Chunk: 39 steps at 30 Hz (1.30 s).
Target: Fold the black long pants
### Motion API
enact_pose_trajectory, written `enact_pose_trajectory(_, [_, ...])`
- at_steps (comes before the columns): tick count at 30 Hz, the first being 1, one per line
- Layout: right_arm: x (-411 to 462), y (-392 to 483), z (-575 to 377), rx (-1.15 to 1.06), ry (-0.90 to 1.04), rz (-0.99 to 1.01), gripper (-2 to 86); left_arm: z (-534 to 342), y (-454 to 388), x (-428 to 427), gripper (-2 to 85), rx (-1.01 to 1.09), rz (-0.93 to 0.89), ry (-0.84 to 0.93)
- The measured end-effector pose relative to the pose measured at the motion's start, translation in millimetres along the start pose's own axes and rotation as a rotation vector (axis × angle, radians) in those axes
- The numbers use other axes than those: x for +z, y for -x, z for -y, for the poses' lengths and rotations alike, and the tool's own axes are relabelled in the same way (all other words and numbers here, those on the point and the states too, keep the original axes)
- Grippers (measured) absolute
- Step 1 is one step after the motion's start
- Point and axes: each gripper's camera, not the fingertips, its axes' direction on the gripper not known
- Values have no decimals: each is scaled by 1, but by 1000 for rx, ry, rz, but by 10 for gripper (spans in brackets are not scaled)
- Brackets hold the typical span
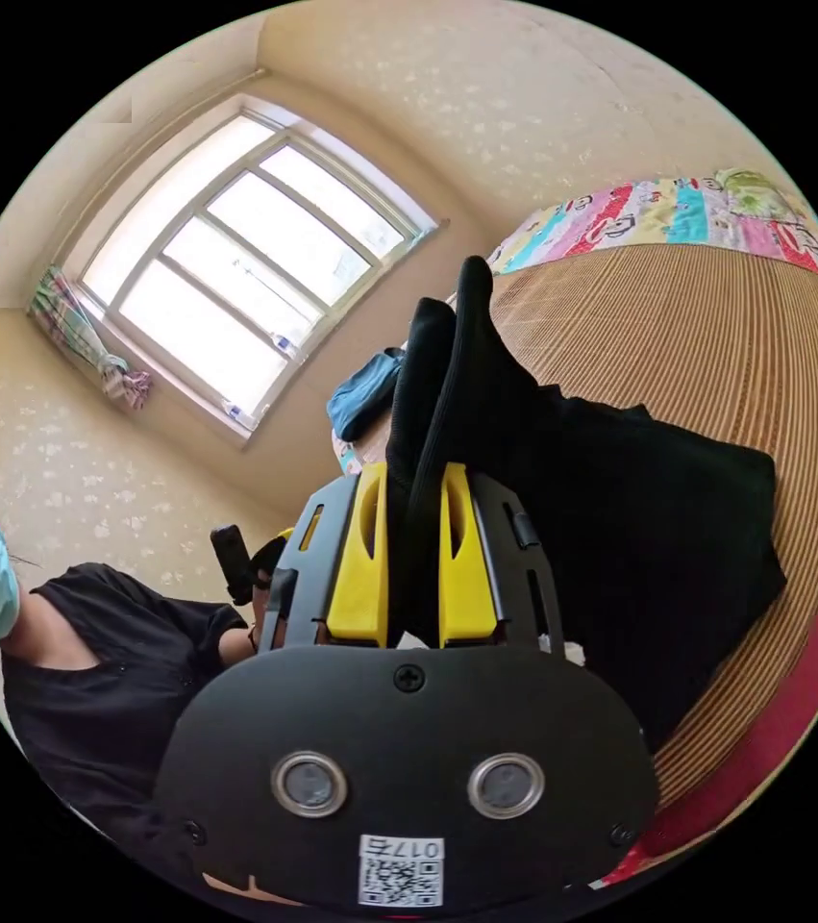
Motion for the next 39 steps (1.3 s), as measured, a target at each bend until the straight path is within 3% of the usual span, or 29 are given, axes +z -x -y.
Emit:
enact_pose_trajectory(5, [-84,-44,-67,116,-113,-192,81,-1,1,25,100,-23,-48,63])
enact_pose_trajectory(8, [-87,-59,-84,205,-71,-329,81,-2,-1,50,100,-30,-87,152])
enact_pose_trajectory(14, [-103,-49,-56,270,-58,-319,81,4,-3,79,101,-27,-111,273])
enact_pose_trajectory(19, [-146,12,-17,108,-67,-442,82,16,1,78,104,-6,-97,286])
enact_pose_trajectory(24, [-146,-33,-28,341,48,-518,102,30,17,95,132,-60,-149,349])
enact_pose_trajectory(33, [-247,41,-90,466,-275,-483,117,48,64,163,193,-338,-225,622])
enact_pose_trajectory(39, [-282,55,-158,604,-344,-111,149,37,74,162,128,-393,-299,584])
